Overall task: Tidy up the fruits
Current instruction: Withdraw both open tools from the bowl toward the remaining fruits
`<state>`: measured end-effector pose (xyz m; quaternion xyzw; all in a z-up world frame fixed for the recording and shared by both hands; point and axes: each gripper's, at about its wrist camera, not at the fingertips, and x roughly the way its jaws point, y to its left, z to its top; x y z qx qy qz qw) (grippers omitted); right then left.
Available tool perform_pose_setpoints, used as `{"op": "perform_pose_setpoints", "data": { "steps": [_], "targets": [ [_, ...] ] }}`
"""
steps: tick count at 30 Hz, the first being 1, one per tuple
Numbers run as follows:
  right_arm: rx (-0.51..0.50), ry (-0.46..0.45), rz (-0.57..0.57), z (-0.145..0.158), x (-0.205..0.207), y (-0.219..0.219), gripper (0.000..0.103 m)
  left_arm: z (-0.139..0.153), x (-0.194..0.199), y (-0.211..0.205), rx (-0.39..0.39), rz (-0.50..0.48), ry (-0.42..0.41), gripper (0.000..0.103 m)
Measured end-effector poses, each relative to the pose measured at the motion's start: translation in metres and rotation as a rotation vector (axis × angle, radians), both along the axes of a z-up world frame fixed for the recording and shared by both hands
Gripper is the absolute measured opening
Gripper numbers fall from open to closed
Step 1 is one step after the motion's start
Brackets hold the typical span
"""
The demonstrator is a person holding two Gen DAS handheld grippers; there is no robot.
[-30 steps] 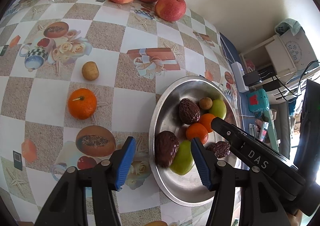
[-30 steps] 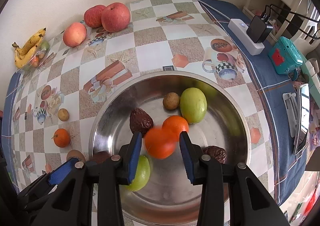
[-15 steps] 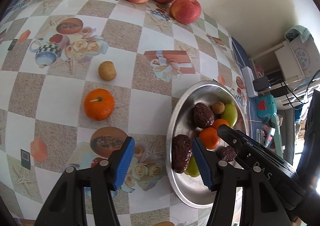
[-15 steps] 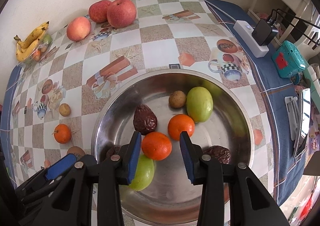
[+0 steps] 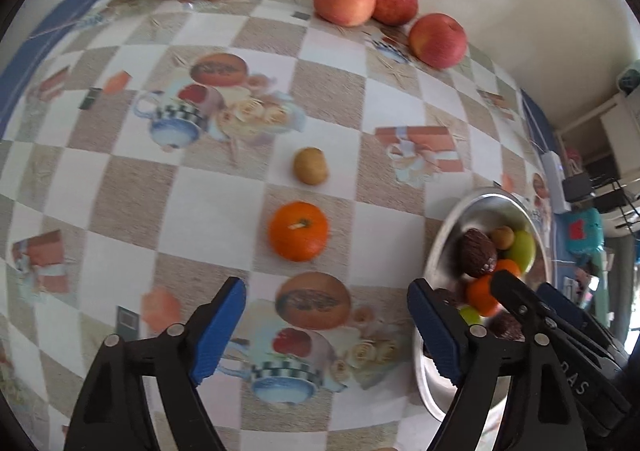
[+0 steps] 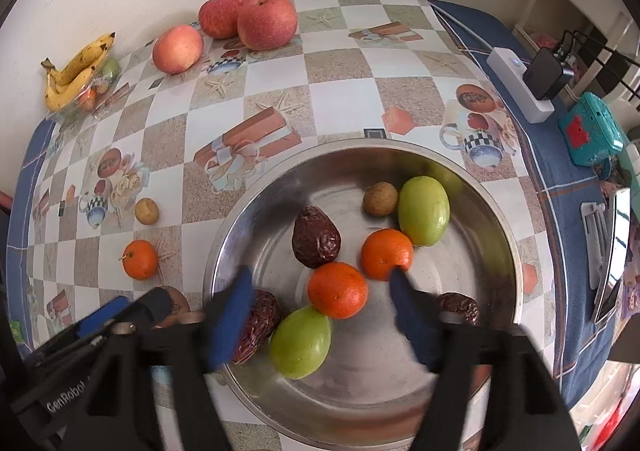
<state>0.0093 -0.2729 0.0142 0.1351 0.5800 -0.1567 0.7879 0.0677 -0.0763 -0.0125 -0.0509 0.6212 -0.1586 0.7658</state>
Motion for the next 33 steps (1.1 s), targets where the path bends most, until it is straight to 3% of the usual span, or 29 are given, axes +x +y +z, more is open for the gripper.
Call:
{"op": "perform_pose_setpoints", "data": {
  "steps": [2, 3, 7, 13, 20, 24, 33],
  "targets": [
    [-0.024, 0.003, 0.012, 0.000, 0.001, 0.002, 0.079, 0.000, 0.001, 0.005, 0.028, 0.025, -0.014, 0.102],
    [-0.037, 0.003, 0.017, 0.001, 0.001, 0.003, 0.080, 0.000, 0.002, 0.008, 0.045, 0.046, -0.030, 0.103],
    [-0.056, -0.004, 0.014, 0.002, 0.001, 0.002, 0.091, 0.004, 0.006, 0.021, 0.106, 0.103, -0.075, 0.103],
    [-0.051, -0.025, -0.003, 0.005, 0.000, -0.001, 0.091, 0.011, 0.016, 0.043, 0.128, 0.164, -0.099, 0.103],
    [-0.039, -0.024, 0.004, 0.005, 0.001, 0.000, 0.091, 0.020, 0.027, 0.057, 0.214, 0.128, -0.129, 0.103],
    [-0.033, -0.019, 0.026, 0.004, 0.004, 0.006, 0.091, 0.027, 0.032, 0.070, 0.212, 0.156, -0.151, 0.103],
    [-0.003, -0.052, 0.077, 0.008, 0.014, 0.029, 0.091, 0.022, 0.041, 0.102, 0.178, 0.238, -0.104, 0.103]
  ]
}}
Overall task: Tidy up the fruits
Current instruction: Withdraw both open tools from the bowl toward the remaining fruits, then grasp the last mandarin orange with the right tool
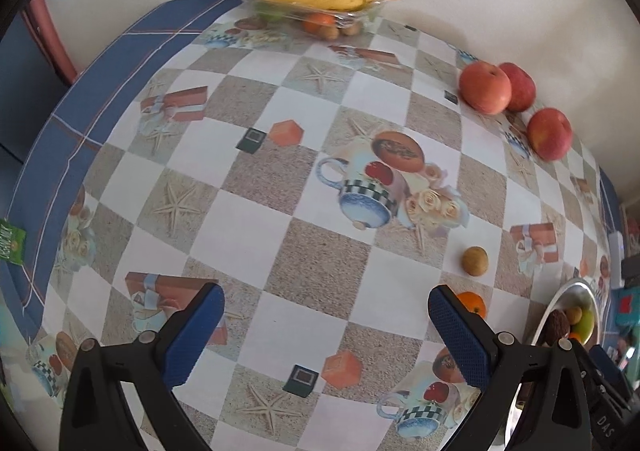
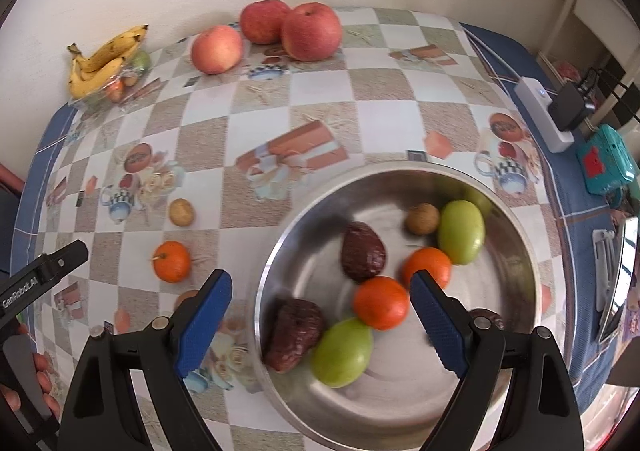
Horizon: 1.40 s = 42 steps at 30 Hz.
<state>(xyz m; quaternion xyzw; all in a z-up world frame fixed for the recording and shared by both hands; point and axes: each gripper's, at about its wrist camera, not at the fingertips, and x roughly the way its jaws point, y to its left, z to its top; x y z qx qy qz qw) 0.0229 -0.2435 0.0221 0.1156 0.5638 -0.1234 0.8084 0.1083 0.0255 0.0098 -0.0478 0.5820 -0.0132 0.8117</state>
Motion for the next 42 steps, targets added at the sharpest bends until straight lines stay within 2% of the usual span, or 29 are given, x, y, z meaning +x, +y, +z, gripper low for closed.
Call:
{"op": "perform_pose_setpoints", "data": {
  "steps": [4, 9, 16, 20, 24, 31, 40, 42],
  "targets": [
    [0.012, -0.017, 0.007, 0.002, 0.006, 0.011, 0.091, -0.002, 0.003, 0.007, 0.016, 0.006, 0.001, 0.103],
    [0.037, -0.031, 0.034, 0.002, 0.017, 0.031, 0.091, -0.016, 0.008, 0.010, 0.017, -0.003, 0.052, 0.103],
    [0.020, 0.018, 0.113, -0.017, 0.035, 0.070, 0.091, -0.038, 0.013, 0.015, 0.022, 0.004, 0.123, 0.103],
    [0.003, 0.037, 0.165, -0.027, 0.042, 0.092, 0.091, -0.042, 0.017, 0.020, 0.029, 0.021, 0.133, 0.103],
    [-0.020, 0.046, 0.209, -0.033, 0.048, 0.110, 0.091, -0.043, 0.021, 0.028, 0.003, 0.039, 0.137, 0.103],
    [-0.028, 0.057, 0.232, -0.042, 0.055, 0.123, 0.091, -0.049, 0.030, 0.045, -0.005, 0.060, 0.152, 0.103],
    [-0.052, 0.036, 0.254, -0.050, 0.062, 0.128, 0.090, -0.055, 0.033, 0.039, -0.008, 0.051, 0.163, 0.103],
    [-0.046, 0.039, 0.267, -0.053, 0.063, 0.129, 0.088, -0.056, 0.033, 0.038, -0.006, 0.053, 0.166, 0.103]
  ]
}}
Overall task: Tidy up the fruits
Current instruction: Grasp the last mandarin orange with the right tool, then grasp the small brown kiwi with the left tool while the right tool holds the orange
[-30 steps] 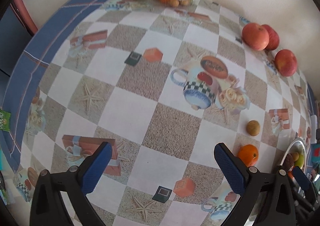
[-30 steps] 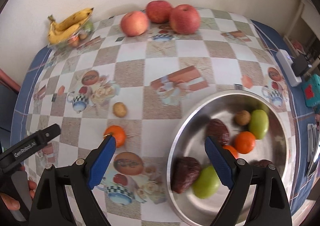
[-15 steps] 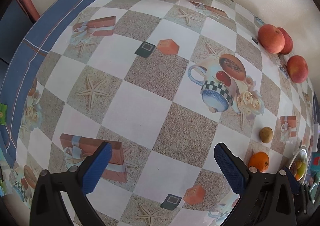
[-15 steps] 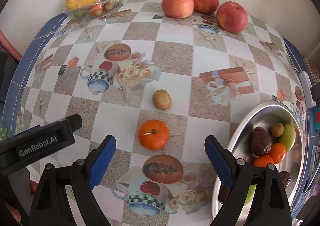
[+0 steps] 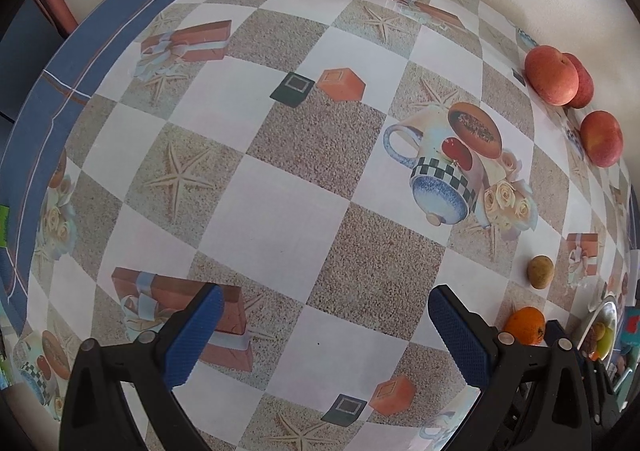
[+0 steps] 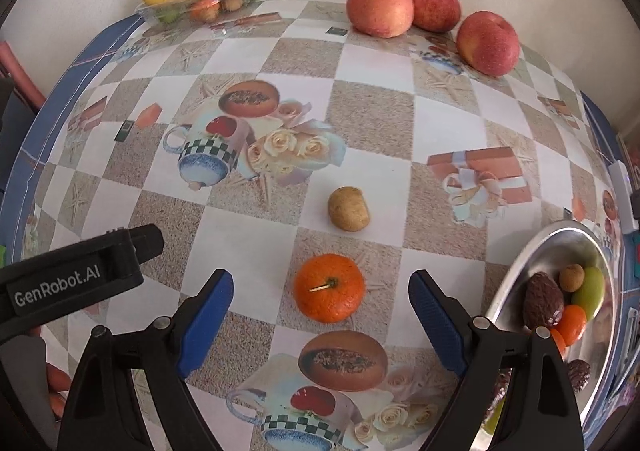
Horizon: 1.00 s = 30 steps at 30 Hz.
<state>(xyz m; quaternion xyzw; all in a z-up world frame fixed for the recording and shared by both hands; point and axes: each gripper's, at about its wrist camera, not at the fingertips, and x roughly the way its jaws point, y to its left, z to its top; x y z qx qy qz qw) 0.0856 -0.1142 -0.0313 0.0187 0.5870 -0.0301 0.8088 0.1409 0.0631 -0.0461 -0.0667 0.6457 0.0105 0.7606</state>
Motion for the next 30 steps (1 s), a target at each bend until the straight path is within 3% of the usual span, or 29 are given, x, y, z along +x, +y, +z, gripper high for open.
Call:
{"op": "perform_pose_setpoints", "data": {
  "steps": [4, 16, 23, 30],
  "targets": [
    [0.001, 0.010, 0.026, -0.006, 0.001, 0.005, 0.071, -0.001, 0.000, -0.002, 0.005, -0.001, 0.003, 0.103],
    [-0.032, 0.009, 0.018, -0.005, -0.002, 0.002, 0.039, -0.004, 0.001, -0.007, 0.017, -0.024, 0.003, 0.103],
    [0.012, -0.001, 0.008, 0.000, -0.004, -0.008, 0.038, -0.001, 0.001, -0.018, 0.005, -0.044, -0.020, 0.103],
    [-0.003, -0.040, -0.011, 0.014, -0.008, -0.026, 0.038, 0.012, -0.003, -0.043, -0.026, -0.097, -0.106, 0.103]
  ]
}}
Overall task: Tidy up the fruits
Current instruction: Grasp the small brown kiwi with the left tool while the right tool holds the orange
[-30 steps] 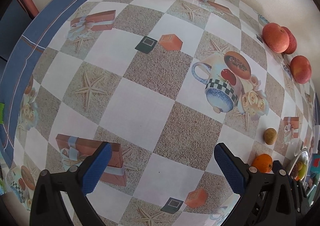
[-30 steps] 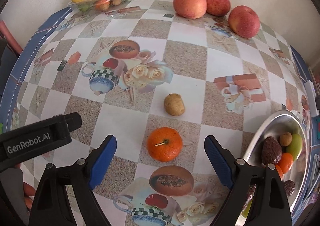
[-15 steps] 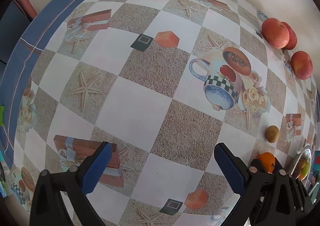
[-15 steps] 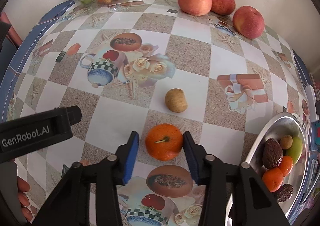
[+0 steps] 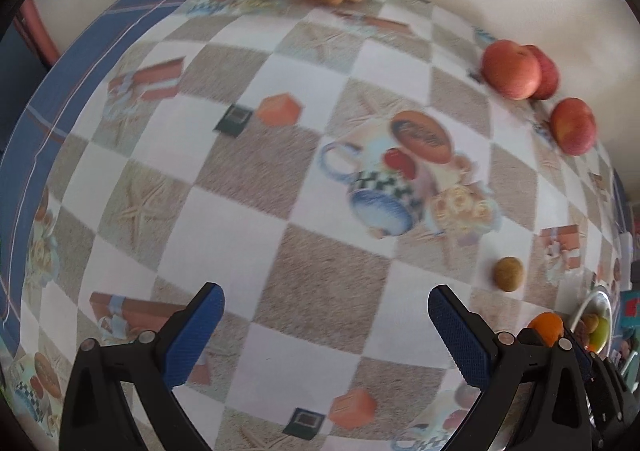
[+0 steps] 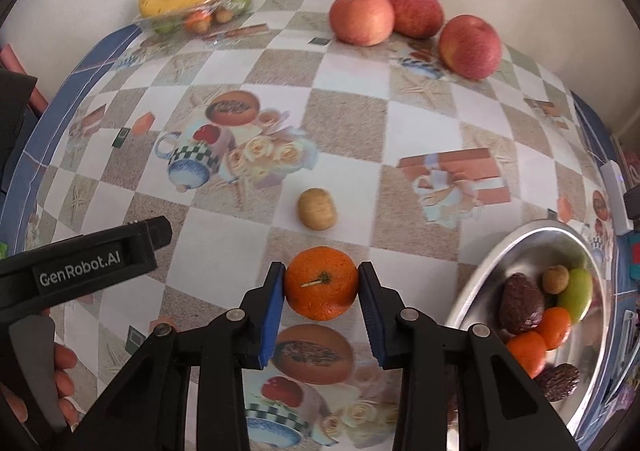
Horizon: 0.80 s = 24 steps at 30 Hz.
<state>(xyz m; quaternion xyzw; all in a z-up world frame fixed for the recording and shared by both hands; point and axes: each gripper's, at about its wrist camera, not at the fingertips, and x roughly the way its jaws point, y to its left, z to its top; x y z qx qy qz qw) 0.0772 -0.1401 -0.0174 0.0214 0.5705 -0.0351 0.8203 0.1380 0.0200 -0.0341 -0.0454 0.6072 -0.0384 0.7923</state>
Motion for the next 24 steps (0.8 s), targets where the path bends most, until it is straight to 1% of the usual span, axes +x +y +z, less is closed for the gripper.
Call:
{"op": "perform_pose_setpoints", "data": {
  "steps": [4, 5, 7, 9, 11, 15, 16, 18, 19, 21, 23, 24],
  "targets": [
    [0.001, -0.019, -0.022, 0.009, -0.008, -0.010, 0.038, 0.005, -0.003, -0.013, -0.024, -0.009, -0.042, 0.103],
    [0.001, -0.025, -0.027, 0.011, -0.008, -0.013, 0.038, 0.006, -0.003, -0.015, -0.042, -0.010, -0.044, 0.103],
    [0.000, -0.032, -0.035, 0.013, -0.009, -0.017, 0.038, 0.008, -0.004, -0.021, -0.120, -0.027, -0.034, 0.103],
    [0.004, -0.041, -0.051, 0.016, -0.011, -0.025, 0.038, 0.006, -0.003, -0.021, -0.151, -0.044, -0.022, 0.103],
    [0.014, -0.049, -0.069, 0.019, -0.013, -0.032, 0.038, 0.009, -0.003, -0.031, -0.153, -0.065, -0.042, 0.103],
    [0.031, -0.065, -0.118, 0.025, -0.018, -0.054, 0.038, 0.016, 0.000, -0.046, -0.126, -0.088, -0.098, 0.103],
    [0.031, -0.066, -0.128, 0.026, -0.019, -0.058, 0.038, 0.018, 0.000, -0.052, -0.141, -0.094, -0.113, 0.102],
    [0.037, -0.068, -0.152, 0.027, -0.021, -0.068, 0.038, 0.018, -0.001, -0.054, -0.169, -0.112, -0.118, 0.102],
    [0.045, -0.070, -0.167, 0.028, -0.022, -0.073, 0.038, 0.018, 0.000, -0.058, -0.179, -0.121, -0.119, 0.101],
    [0.057, -0.073, -0.192, 0.029, -0.025, -0.083, 0.038, 0.016, 0.000, -0.065, -0.199, -0.135, -0.115, 0.094],
    [0.063, -0.074, -0.214, 0.030, -0.027, -0.092, 0.038, 0.014, 0.001, -0.070, -0.236, -0.145, -0.101, 0.085],
    [0.065, -0.075, -0.220, 0.030, -0.028, -0.095, 0.038, 0.012, 0.002, -0.073, -0.250, -0.144, -0.093, 0.083]
  ]
}}
